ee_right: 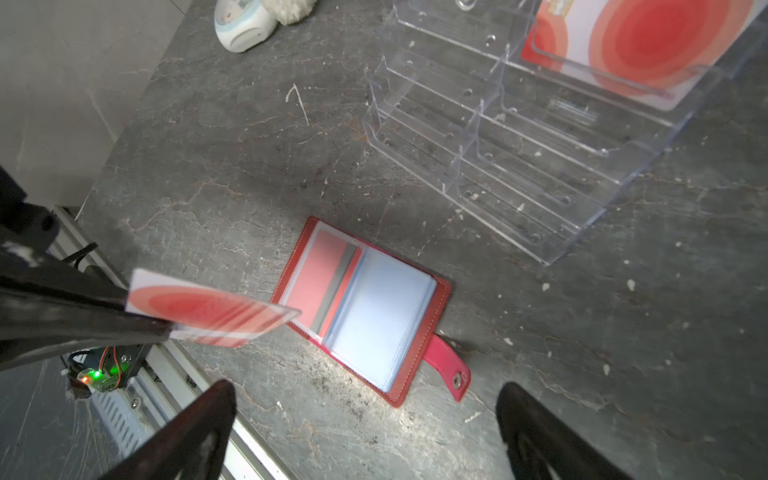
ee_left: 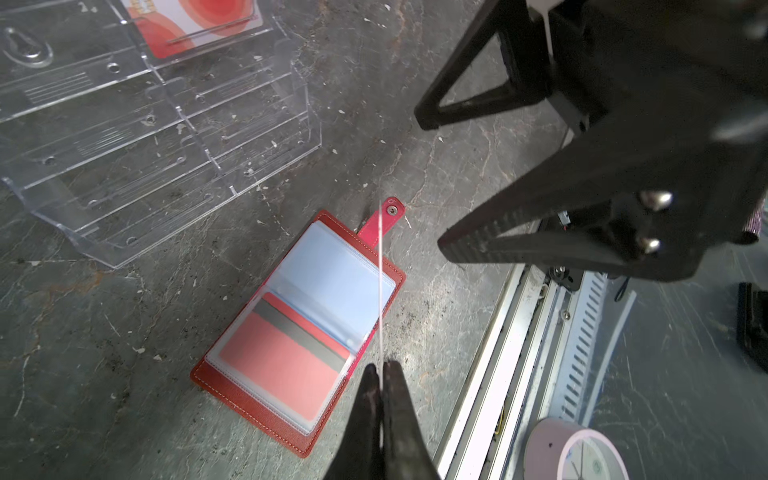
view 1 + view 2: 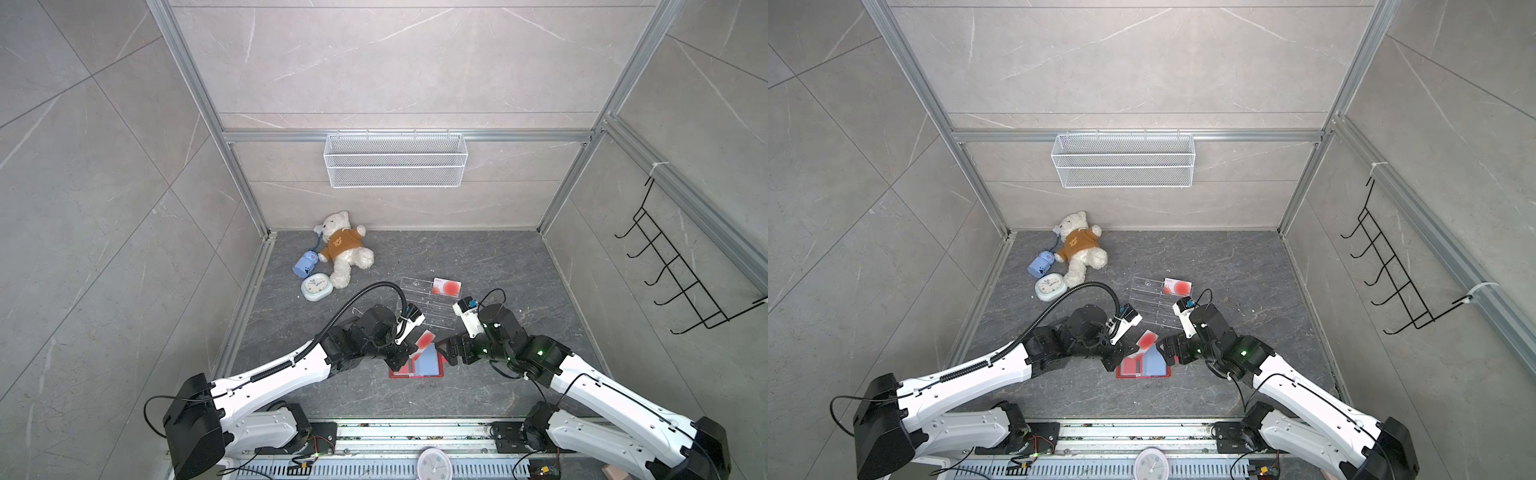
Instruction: Take the credit cards out of the card holder
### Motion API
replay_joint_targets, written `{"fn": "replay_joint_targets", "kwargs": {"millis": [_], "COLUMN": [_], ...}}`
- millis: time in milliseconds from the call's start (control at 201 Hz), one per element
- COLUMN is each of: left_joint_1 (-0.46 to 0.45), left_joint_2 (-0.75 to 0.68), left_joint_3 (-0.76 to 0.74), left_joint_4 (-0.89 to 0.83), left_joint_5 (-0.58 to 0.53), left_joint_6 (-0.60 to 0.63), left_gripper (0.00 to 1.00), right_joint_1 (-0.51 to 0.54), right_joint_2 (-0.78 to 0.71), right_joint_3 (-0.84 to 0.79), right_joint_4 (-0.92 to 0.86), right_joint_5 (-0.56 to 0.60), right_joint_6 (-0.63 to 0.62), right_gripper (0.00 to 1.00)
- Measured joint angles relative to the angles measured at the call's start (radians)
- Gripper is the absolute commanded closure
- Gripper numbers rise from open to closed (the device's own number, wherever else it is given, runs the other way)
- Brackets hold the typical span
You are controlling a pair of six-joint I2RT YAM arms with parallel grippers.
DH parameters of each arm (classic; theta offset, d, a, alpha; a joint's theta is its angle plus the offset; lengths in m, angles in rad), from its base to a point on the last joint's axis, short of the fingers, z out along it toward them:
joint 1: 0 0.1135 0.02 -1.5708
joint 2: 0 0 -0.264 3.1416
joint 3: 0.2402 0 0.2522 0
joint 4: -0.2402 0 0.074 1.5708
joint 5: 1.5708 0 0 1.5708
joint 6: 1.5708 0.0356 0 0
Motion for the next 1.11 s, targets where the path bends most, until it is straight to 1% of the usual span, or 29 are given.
{"fn": "replay_joint_targets", "kwargs": {"millis": [194,383,801,1110], "left_joint_1": [-0.003,-0.005,-0.005,-0.005], "left_joint_2": [-0.004,0.002,0.051,0.076], "left_joint_3": [0.015,0.034,0.037,0.079], "left_joint_4": [-0.060,-0.093,-0.123,-0.127], "left_joint_5": [0.017,0.018,0.019,0.021], "left_joint_6": [0.112,0.179,0.241,0.266], "left_gripper": [0.98,0.98,0.98,0.98], "right_joint_1": [0.000,0.000,0.000,0.000], "right_joint_2": [-0.061,-0.066,-0.125,-0.129], "right_joint_3": [0.012,0.032,0.038,0.038], "right_joint_4": [-0.036,-0.061,-0.079,-0.082], "right_joint_5": [-0.011,-0.010,-0.011,-0.011], "right_joint_6": [-0.057,-0.081,-0.103,-0.103], "right_gripper": [0.01,0.00,0.01,0.00]}}
